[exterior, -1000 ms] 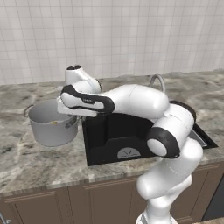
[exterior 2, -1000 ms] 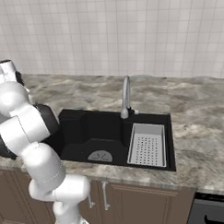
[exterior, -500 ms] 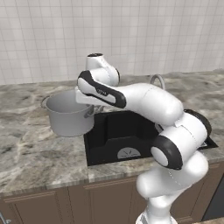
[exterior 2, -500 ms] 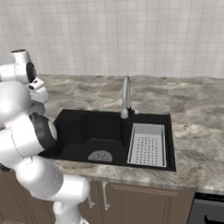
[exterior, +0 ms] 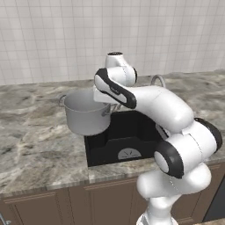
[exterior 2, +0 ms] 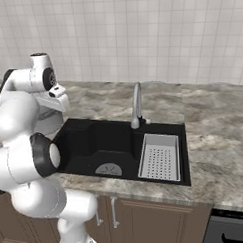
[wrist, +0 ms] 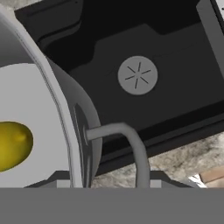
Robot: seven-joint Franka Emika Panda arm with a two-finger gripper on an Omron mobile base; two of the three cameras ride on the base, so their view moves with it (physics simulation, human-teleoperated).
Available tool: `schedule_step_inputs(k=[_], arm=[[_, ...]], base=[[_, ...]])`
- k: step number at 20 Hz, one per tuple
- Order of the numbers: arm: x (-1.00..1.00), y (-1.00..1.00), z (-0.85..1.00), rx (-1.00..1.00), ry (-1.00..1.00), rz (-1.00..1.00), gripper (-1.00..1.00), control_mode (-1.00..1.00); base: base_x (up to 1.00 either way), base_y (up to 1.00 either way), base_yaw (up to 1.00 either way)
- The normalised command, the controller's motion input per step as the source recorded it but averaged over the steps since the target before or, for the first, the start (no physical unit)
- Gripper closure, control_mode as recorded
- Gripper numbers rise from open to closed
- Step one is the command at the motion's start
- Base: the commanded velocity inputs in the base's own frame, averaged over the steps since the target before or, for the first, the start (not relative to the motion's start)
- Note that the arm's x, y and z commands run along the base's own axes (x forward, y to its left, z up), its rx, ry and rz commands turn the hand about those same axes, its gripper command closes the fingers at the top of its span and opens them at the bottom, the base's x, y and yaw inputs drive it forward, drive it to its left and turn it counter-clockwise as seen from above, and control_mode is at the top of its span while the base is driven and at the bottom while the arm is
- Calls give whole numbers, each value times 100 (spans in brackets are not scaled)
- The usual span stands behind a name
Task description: Dump the lemon from the pot into the sink. Then turn on the water and wash the lemon. Then turn off the water and put the lemon back in the pot.
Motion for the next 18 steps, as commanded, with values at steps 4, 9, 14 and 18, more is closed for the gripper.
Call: schedule_step_inputs(k=[4, 9, 14, 18], arm=[[-47, -46, 0, -1, -9, 0, 100, -100], [-80, -76, 0, -1, -13, 0, 100, -100], [-40, -78, 0, 0, -5, 0, 100, -100], [0, -70, 0, 0, 0, 0, 100, -100]], base=[[0, 0, 0], [0, 0, 0], [0, 0, 0], [0, 0, 0]])
